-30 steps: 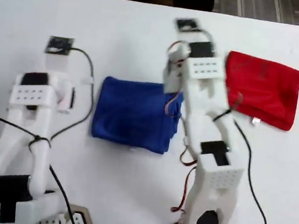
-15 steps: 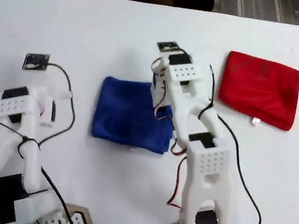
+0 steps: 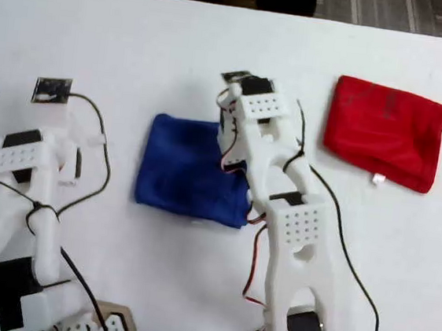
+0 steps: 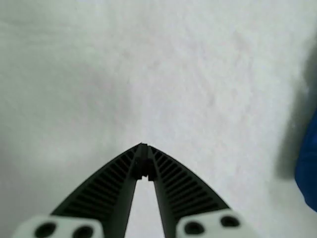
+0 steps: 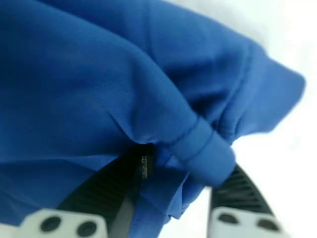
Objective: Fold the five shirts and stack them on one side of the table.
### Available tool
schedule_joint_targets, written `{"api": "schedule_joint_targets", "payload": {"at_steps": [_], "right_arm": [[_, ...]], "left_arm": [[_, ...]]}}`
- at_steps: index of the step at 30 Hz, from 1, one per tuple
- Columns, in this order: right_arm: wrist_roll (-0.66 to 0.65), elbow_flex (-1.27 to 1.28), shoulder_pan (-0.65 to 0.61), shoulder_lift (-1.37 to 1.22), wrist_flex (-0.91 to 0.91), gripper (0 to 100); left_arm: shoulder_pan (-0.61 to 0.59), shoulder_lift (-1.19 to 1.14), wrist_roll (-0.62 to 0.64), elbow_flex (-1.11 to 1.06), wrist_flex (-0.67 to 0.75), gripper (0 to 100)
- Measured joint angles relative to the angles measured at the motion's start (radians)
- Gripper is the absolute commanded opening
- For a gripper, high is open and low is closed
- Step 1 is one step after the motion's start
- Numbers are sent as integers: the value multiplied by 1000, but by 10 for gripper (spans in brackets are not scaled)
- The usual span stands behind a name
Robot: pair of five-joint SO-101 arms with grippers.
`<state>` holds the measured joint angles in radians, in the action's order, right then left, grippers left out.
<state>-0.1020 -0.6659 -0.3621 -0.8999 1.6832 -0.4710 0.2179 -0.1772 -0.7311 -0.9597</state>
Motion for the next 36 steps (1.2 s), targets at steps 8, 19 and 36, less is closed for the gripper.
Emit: {"api": "schedule_joint_targets", "payload": {"at_steps": [8, 19, 36], "right_arm": [[-69, -124, -2, -94, 57, 26], [-206, -175, 29, -52, 64, 21], [-419, -175, 213, 285, 63, 21]], "left_arm": [[0, 0, 0, 0, 0, 27], [0, 0, 2, -48, 0, 27], [-21, 2, 0, -218, 285, 26]]}}
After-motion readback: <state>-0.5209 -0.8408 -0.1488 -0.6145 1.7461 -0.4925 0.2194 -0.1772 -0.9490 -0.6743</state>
